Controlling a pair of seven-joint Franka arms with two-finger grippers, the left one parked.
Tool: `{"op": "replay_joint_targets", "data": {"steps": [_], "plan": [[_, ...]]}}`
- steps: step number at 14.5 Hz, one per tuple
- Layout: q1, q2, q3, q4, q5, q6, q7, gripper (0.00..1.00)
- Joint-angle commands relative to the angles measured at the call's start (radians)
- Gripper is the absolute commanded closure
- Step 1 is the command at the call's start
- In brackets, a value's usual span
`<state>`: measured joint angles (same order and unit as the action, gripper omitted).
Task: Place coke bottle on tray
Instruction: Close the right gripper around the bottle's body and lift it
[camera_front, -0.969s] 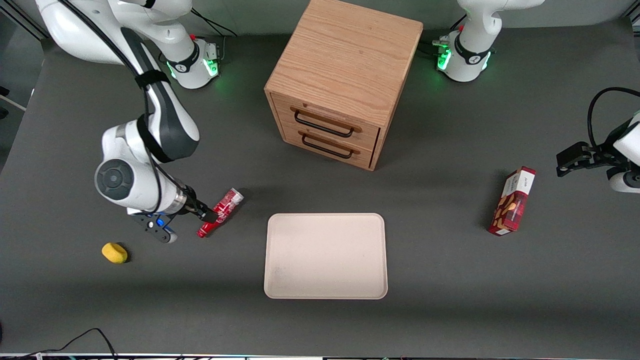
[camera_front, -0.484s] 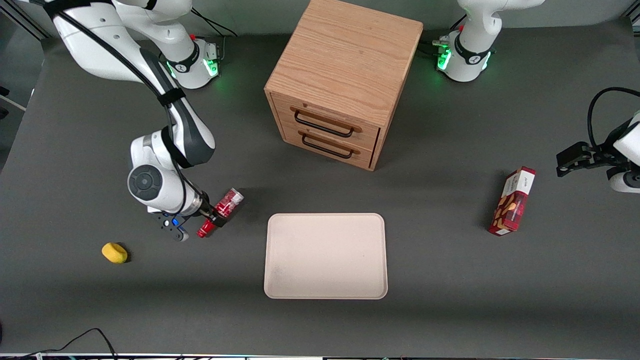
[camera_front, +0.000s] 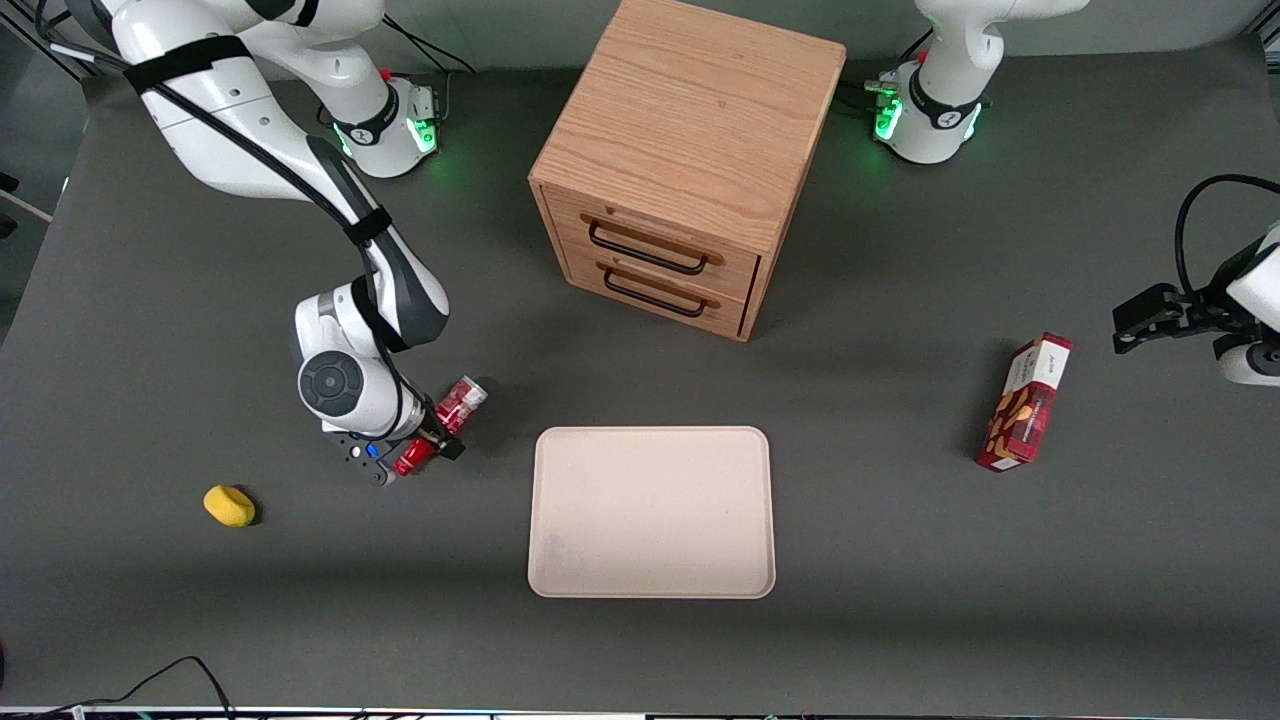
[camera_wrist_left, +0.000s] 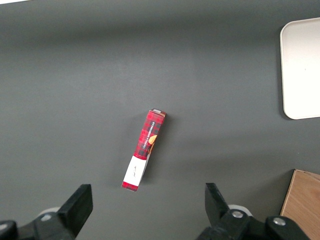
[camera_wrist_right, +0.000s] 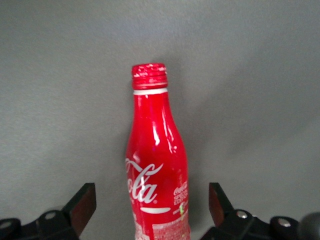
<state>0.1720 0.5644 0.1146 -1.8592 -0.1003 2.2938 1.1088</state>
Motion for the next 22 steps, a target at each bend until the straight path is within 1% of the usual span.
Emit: {"op": "replay_joint_targets", "data": {"steps": [1,4,8,9,11,12,13,14,20,22], "plan": [[0.003,-0.018,0.004,-0.052,-0.032,0.041,0.037,0.00],[0.004,-0.005,0.004,-0.057,-0.061,0.064,0.062,0.00],[0.004,0.000,0.004,-0.058,-0.062,0.076,0.068,0.01],[0.004,0.005,0.004,-0.058,-0.062,0.078,0.069,0.04],[0.004,0.008,0.004,-0.058,-0.064,0.081,0.072,0.13],[0.006,0.008,0.004,-0.060,-0.065,0.081,0.074,0.31],[0.009,0.008,0.004,-0.060,-0.068,0.081,0.074,0.61],[0.011,0.008,0.004,-0.060,-0.070,0.081,0.072,1.00],[0.011,-0.011,0.004,-0.058,-0.070,0.070,0.072,1.00],[0.009,-0.064,0.007,-0.057,-0.070,0.021,0.063,1.00]]}}
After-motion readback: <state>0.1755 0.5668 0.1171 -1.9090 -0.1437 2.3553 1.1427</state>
